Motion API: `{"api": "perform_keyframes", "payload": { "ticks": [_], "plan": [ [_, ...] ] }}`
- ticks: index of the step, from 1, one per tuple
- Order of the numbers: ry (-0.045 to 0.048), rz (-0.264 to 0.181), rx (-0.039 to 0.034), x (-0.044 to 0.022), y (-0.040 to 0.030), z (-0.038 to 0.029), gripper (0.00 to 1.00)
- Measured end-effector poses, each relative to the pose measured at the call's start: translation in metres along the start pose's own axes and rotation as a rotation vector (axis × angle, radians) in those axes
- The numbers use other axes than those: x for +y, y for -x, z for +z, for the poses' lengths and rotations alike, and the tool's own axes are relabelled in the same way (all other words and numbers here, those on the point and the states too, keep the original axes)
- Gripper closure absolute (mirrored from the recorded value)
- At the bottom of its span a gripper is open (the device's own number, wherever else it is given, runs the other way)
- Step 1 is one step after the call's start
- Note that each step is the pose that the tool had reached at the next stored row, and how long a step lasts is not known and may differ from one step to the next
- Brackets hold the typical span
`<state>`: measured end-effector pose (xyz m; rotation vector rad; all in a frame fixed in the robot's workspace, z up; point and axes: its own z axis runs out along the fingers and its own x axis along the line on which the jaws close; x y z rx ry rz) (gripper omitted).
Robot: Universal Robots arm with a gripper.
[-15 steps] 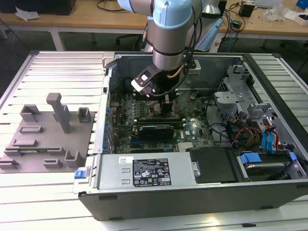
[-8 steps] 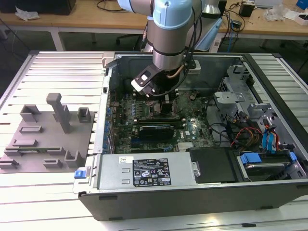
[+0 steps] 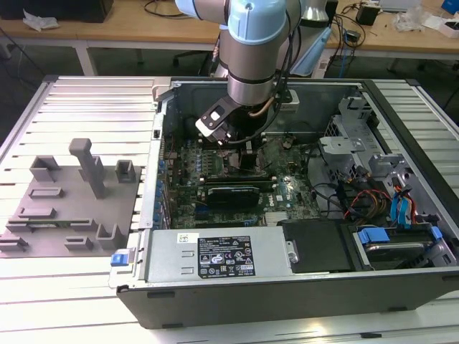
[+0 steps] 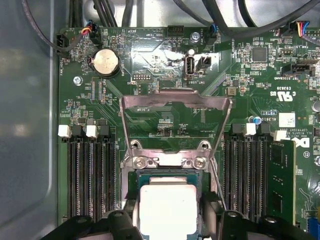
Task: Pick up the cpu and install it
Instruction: 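Place the cpu into insertion slot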
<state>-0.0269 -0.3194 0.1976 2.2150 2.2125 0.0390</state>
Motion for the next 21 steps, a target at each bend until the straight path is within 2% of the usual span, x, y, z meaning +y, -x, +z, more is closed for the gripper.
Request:
{"api": "perform_keyframes", "payload": {
  "ticks": [4, 7, 11, 13, 21],
  "plan": [
    [-0.0002, 0.0, -0.0009, 0.0, 0.0001, -0.0001, 0.38],
    [-0.0002, 0.0, -0.0055, 0.0, 0.0004, -0.0001, 0.38],
    [-0.0003, 0.0, -0.0075, 0.0002, 0.0003, -0.0051, 0.38],
    [-0.0002, 0.0, -0.0082, 0.0003, 0.0003, -0.0098, 0.38],
    [-0.0002, 0.0, -0.0084, 0.0003, 0.0002, -0.0109, 0.39]
  ]
}}
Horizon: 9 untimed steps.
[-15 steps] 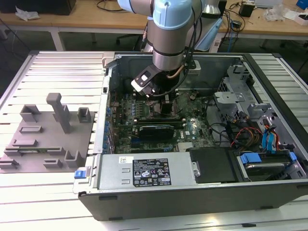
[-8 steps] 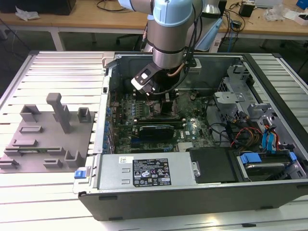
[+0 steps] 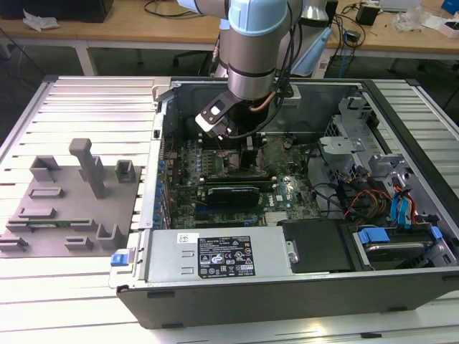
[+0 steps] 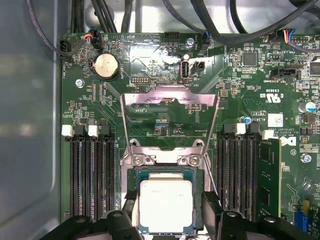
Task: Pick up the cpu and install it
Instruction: 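Place the cpu into insertion slot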
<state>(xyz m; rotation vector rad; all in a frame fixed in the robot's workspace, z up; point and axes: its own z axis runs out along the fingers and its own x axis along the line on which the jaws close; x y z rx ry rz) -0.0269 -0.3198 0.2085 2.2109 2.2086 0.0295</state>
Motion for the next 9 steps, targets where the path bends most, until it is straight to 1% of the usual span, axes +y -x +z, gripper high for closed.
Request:
{"api": "perform_keyframes", "payload": {
  "ticks": [2, 3, 4, 6, 7, 9],
  "plan": [
    [-0.0001, 0.0, 0.0, 0.0, 0.0, -0.0002, 0.53],
    [0.0, 0.0, -0.0001, 0.0, 0.0, -0.0003, 0.64],
    [0.0, 0.0, 0.0, 0.0, 0.0, -0.0003, 0.64],
    [0.0, 0.0, 0.0, 0.0, 0.0, -0.0005, 0.76],
    [0.0, 0.0, 0.0, 0.0, 0.0, -0.0005, 0.76],
    [0.0, 0.0, 0.0, 0.0, 0.0, -0.0007, 0.89]
  ]
}}
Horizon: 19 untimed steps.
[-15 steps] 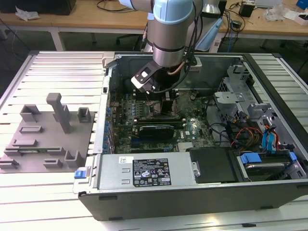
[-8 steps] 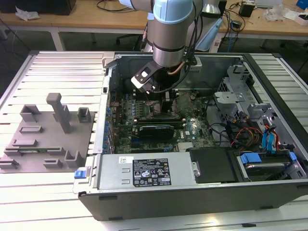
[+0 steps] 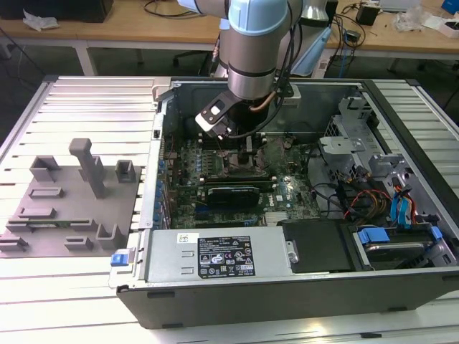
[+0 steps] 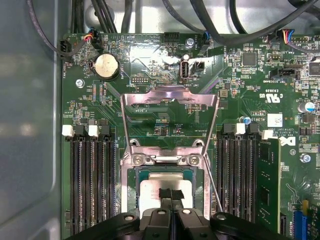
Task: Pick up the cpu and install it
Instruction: 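Place the cpu into insertion slot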
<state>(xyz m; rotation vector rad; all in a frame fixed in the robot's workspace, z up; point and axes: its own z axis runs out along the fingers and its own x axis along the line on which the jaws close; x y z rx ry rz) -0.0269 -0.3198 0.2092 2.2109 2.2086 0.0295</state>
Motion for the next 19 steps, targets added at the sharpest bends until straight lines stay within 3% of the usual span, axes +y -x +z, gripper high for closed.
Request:
{"api": "perform_keyframes", "payload": {
  "ticks": [13, 16, 19],
  "plan": [
    [0.0013, 0.0, 0.001, -0.0002, -0.0005, 0.0038, 0.89],
    [0.0008, 0.0, -0.0021, 0.0, -0.0004, -0.0037, 0.89],
    [0.0008, 0.0, -0.0027, 0.0004, -0.0004, -0.0205, 0.89]
  ]
}}
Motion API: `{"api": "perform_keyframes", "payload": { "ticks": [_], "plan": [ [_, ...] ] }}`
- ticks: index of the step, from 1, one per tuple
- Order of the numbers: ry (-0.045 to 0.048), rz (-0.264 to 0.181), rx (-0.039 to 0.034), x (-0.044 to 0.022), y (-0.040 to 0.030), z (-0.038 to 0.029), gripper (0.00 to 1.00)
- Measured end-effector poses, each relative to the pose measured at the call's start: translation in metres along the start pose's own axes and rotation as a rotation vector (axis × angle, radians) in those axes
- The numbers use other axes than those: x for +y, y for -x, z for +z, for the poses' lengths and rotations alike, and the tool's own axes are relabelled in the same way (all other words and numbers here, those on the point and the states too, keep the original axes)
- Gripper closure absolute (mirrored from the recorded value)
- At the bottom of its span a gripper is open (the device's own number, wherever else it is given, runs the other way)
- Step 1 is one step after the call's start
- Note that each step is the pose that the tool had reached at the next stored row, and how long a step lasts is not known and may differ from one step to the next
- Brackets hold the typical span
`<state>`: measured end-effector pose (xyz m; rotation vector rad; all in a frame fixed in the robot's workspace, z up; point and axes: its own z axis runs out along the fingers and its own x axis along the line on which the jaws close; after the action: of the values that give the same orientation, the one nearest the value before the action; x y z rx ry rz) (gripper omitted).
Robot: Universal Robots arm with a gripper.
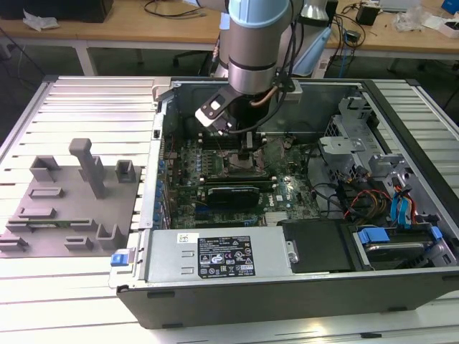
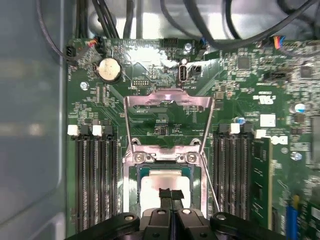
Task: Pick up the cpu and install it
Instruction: 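Place the cpu into insertion slot, then close the cpu cover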
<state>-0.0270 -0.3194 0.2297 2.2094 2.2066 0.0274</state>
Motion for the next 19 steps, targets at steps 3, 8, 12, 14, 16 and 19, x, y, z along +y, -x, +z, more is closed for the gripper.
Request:
{"api": "perform_keyframes", "payload": {
  "ticks": [3, 8, 12, 14, 16, 19],
  "plan": [
    [0.0, 0.0, -0.0005, 0.0005, -0.0001, -0.0196, 0.89],
    [0.0001, 0.001, -0.0004, 0.0007, -0.0001, -0.0286, 0.89],
    [0.0, 0.001, -0.0006, 0.0007, -0.0001, -0.0287, 0.89],
    [0.0, 0.001, -0.0006, 0.0007, -0.0001, -0.0287, 0.89],
    [0.0, 0.002, -0.0006, 0.0007, -0.0001, -0.0287, 0.89],
    [0.0, 0.002, -0.0006, 0.0007, -0.0001, -0.0288, 0.89]
  ]
}}
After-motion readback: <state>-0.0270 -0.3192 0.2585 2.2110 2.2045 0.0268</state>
